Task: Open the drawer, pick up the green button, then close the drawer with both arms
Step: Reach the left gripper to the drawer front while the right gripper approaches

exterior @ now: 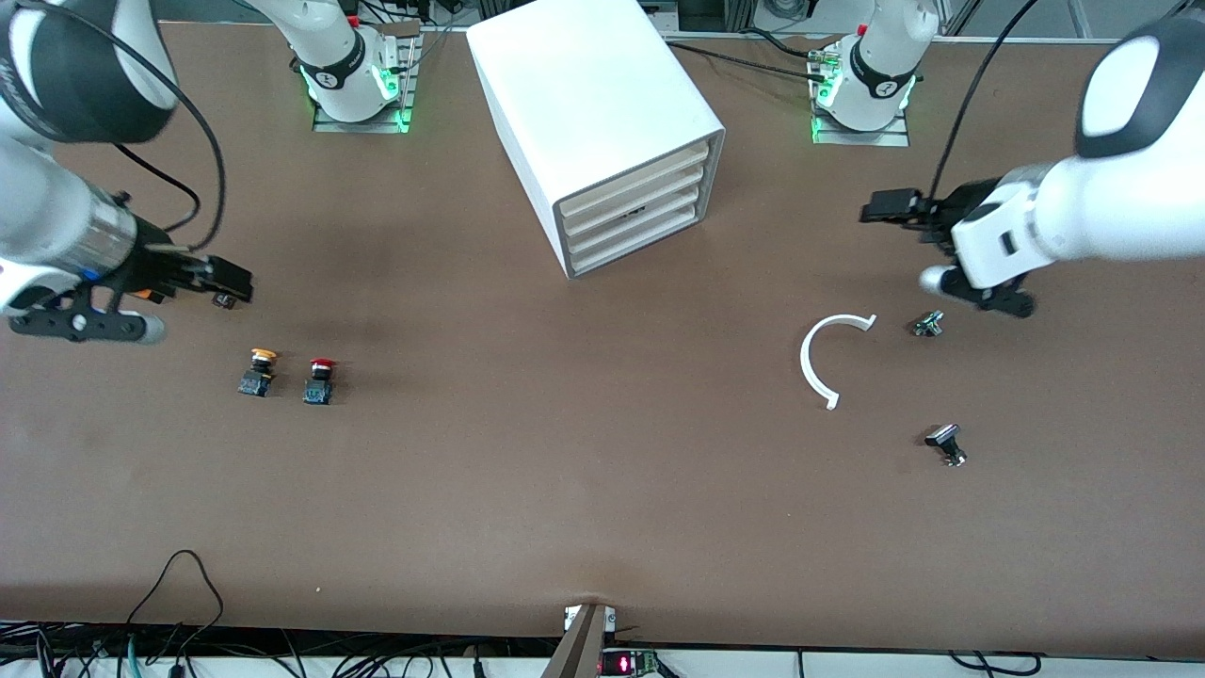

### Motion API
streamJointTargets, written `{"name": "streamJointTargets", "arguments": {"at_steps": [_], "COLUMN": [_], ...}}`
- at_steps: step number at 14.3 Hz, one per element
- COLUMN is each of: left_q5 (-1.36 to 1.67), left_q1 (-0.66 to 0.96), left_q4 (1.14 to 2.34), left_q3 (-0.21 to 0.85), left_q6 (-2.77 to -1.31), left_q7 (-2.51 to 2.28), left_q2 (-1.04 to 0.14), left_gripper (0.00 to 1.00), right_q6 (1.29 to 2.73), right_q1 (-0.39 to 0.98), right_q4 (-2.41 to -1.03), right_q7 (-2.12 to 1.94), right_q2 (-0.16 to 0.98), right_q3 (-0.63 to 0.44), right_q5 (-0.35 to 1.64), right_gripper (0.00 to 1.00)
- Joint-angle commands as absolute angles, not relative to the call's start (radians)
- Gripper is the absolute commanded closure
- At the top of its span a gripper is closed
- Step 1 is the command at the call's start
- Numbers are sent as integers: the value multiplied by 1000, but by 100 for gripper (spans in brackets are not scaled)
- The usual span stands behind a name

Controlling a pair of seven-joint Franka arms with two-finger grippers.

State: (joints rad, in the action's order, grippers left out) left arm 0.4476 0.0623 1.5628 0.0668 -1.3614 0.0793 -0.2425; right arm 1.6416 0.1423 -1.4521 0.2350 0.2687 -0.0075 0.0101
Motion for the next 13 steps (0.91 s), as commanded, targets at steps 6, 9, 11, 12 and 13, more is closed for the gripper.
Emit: {"name": "streamJointTargets", "arguments": {"at_steps": [6,9,11,12,13], "left_q5": [880,989,1049,1067,1089], "left_q1": [63,60,49,51,57], "left_q4": [1973,2005,2013,2013,2017], "left_q3": [236,258,258,259,259], "left_q6": [-1759,-1778,-1775,-1775,-1776], "left_q7": [514,702,877,944,975], "left_q2": [-308,-408,-489,-520,-540], "left_gripper": [0,1,3,9,16], "right_q6": [1738,1769,1773,1788,1801], "right_q1": [270,333,373,386,406], "right_q4": [-1302,-1304,-1302,-1293,-1284], "right_q7": [645,755,813,833,842], "right_q2": [488,517,534,535,541], "right_q3": [-9,-11,-11,-11,-11], "right_q5": [57,98,101,101,101], "right_gripper": [1,1,1,1,1]}}
